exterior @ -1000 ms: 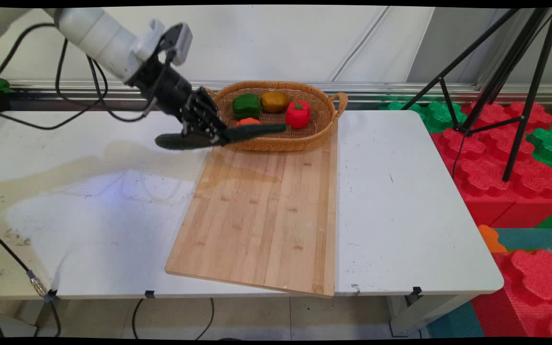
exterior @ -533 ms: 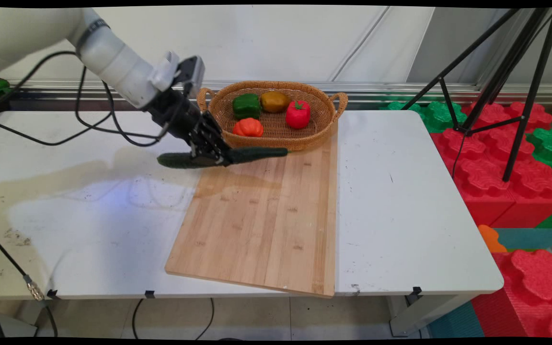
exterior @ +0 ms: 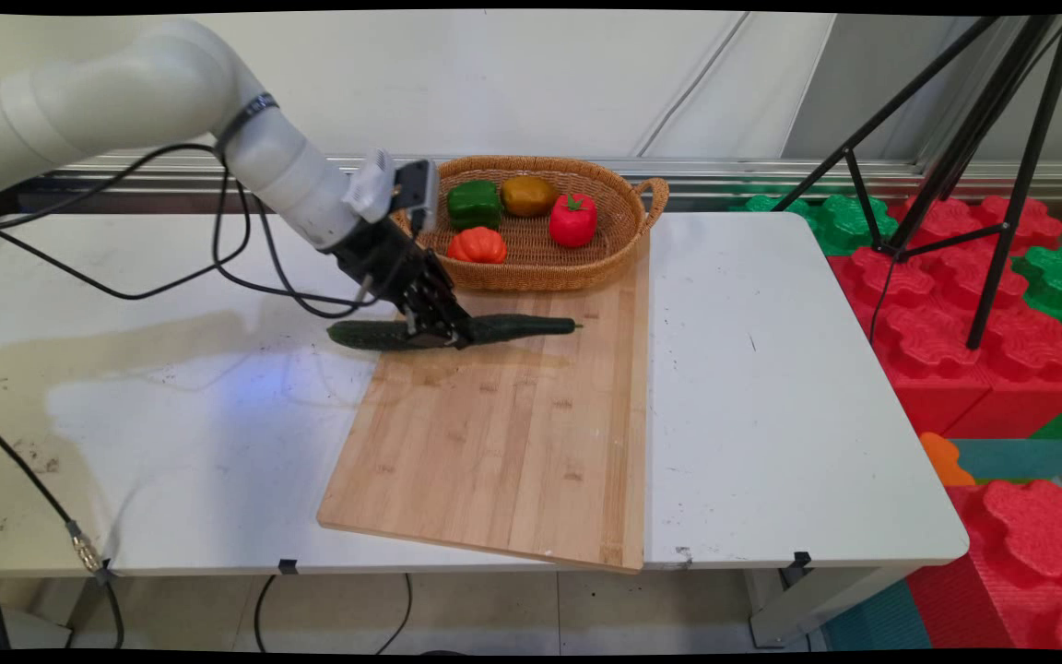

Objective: Place the picked object on the cutting board

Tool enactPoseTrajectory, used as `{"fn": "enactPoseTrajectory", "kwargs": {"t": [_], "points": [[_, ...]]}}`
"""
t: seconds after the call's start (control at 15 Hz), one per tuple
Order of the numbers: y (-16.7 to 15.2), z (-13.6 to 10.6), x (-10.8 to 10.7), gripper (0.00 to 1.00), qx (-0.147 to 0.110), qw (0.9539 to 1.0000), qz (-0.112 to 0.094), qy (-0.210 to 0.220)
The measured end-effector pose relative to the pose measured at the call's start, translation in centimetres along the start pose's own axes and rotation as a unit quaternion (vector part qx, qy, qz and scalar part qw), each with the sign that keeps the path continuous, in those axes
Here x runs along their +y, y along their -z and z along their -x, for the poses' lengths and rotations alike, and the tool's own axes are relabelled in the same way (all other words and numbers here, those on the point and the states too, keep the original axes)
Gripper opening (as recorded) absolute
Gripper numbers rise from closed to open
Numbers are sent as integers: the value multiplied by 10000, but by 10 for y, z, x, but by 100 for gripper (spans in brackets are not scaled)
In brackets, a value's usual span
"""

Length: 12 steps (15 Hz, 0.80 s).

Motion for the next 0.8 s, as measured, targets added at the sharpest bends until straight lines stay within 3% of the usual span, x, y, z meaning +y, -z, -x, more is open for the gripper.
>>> {"fn": "enactPoseTrajectory", "kwargs": {"t": [0.33, 0.4, 0.8], "points": [[-29, -5, 2, 0, -117, 9999, 20, 97], [-33, -5, 2, 100, -128, 9999, 23, 111], [-44, -9, 3, 100, -110, 9998, -5, 155]]}}
